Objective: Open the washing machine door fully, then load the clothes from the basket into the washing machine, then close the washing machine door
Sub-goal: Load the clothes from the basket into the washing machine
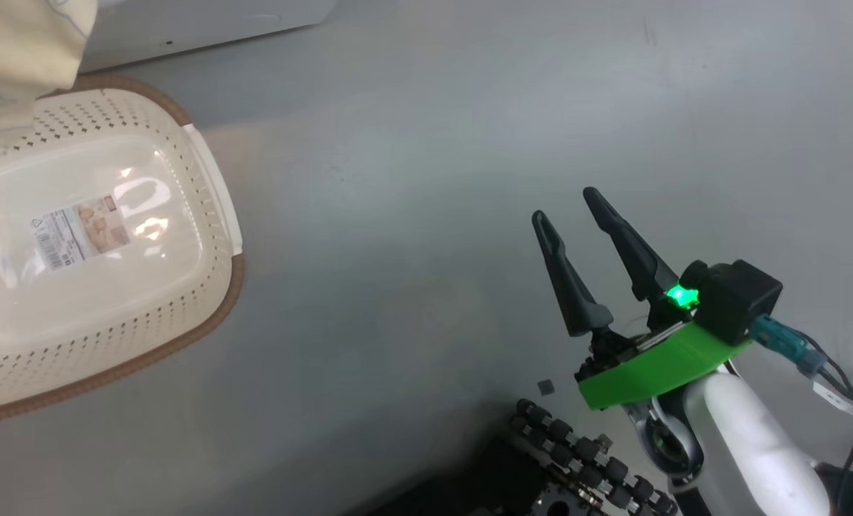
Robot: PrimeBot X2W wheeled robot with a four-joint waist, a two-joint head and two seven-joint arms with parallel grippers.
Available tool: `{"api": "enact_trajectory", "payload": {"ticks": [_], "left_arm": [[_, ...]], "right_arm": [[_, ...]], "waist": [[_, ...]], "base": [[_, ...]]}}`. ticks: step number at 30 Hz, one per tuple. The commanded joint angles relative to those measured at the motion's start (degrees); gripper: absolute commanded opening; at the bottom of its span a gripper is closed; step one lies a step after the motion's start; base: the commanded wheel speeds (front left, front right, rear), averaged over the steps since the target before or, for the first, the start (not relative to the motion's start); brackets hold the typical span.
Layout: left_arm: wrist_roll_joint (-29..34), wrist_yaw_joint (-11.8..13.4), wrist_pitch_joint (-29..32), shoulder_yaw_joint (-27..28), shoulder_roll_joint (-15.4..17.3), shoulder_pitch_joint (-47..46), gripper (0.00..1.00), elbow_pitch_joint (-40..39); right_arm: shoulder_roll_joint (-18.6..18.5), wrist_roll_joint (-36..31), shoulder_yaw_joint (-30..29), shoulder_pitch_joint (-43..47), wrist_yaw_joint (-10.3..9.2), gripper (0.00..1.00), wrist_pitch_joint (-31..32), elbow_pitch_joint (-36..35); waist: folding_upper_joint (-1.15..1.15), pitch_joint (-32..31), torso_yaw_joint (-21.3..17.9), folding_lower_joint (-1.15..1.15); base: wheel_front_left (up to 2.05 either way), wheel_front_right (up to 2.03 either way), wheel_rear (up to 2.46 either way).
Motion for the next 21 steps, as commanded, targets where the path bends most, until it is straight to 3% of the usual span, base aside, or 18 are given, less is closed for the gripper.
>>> {"api": "enact_trajectory", "payload": {"ticks": [1,11,21], "left_arm": [[0.19,0.28,-0.36,-0.25,2.01,-2.88,0.00,-2.29],[0.60,-0.58,1.70,-3.01,0.36,-2.30,0.00,8.89],[2.56,2.10,8.93,-6.19,-1.81,-2.40,0.00,15.88]], "right_arm": [[-0.24,-0.18,0.70,2.25,-0.16,1.00,-0.37,-1.61],[-0.24,1.17,1.54,2.76,-0.16,1.00,-0.37,-1.49],[-0.24,0.84,0.66,2.83,-0.16,1.00,-0.37,-1.32]], "waist": [[0.00,0.04,-0.18,0.00],[0.00,-0.15,-0.18,0.00],[0.00,-1.80,1.16,0.00]], "base": [[0.00,0.00,0.00],[0.00,0.00,0.00],[0.00,0.00,0.00]]}}
